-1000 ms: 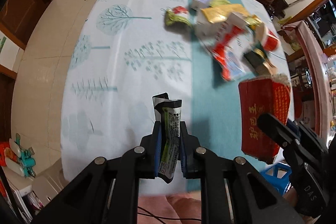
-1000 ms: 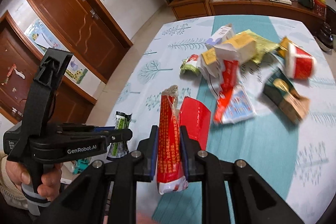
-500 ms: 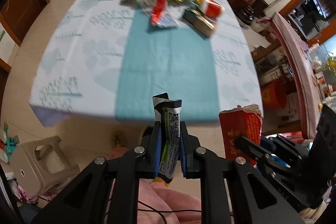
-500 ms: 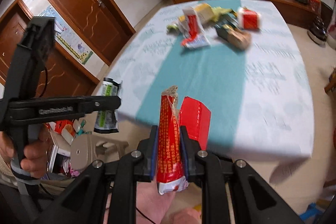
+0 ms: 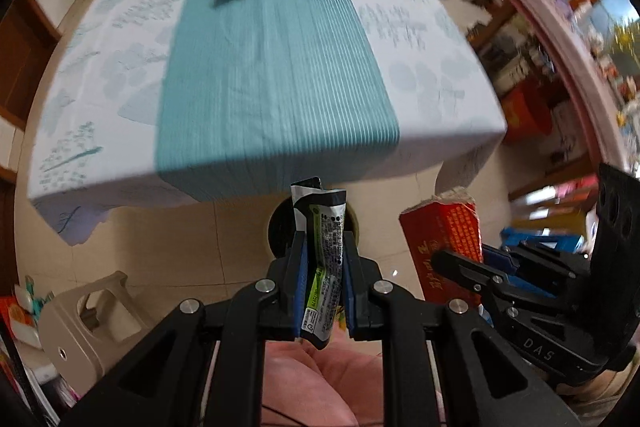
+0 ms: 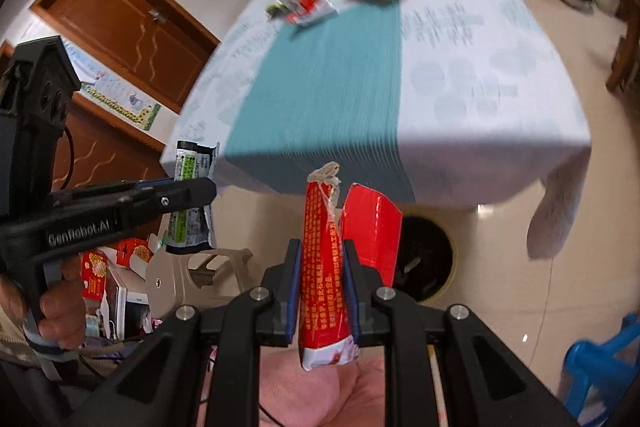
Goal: Collect trash
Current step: 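Carry both wrappers over the black bin and open both grippers, then raise both tools back over the table toward the remaining trash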
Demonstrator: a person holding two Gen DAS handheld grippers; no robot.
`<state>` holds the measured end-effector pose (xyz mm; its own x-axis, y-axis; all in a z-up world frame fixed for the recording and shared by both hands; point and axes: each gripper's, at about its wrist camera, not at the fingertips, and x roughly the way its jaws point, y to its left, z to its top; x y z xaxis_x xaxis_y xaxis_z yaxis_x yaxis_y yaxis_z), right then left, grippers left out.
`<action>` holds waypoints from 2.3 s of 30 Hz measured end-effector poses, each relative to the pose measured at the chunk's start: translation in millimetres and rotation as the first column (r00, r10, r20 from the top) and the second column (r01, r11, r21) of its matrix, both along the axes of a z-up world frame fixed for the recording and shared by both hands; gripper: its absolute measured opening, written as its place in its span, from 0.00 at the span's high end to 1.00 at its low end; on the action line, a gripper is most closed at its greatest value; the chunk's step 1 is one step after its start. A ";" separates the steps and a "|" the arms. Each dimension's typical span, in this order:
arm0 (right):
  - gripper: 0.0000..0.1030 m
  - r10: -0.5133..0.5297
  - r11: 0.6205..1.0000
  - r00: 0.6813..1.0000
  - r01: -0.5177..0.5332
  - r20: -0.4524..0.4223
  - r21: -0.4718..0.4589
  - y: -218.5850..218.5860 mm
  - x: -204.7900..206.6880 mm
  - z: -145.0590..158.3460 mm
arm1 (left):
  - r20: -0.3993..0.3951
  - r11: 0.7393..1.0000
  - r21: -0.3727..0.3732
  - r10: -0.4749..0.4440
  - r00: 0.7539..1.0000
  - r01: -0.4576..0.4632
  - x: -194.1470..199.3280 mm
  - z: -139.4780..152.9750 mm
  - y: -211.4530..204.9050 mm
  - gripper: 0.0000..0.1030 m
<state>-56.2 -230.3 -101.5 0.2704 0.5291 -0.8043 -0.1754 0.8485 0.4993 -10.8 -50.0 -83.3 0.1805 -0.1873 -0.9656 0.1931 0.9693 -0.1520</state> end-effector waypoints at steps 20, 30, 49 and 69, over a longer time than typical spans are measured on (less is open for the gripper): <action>0.70 -0.238 0.971 0.934 0.236 -0.267 -0.038 7.3 16.8 -282.0 | -0.069 0.995 0.079 -0.051 0.996 0.057 17.4 -261.2 -11.7 0.31; 0.56 -0.248 0.969 0.941 0.236 -0.230 -0.077 14.7 17.5 -304.6 | -0.030 0.991 0.131 -0.010 0.999 0.014 15.5 -279.4 6.9 0.14; 0.56 -0.282 0.958 0.930 0.256 -0.237 -0.132 13.6 21.7 -295.8 | 0.055 0.991 0.135 -0.033 0.998 0.026 12.6 -243.8 -5.0 0.14; 0.56 -0.316 0.947 0.906 0.281 -0.281 -0.156 21.8 5.8 -244.1 | 0.043 0.986 0.166 -0.023 0.999 0.016 4.3 -181.5 0.5 0.14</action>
<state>-50.4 -208.5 -345.6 0.1407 0.3652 -0.9202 0.2369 0.8901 0.3894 -6.5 -49.4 -264.8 0.2217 -0.0291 -0.9747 0.2149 0.9764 0.0197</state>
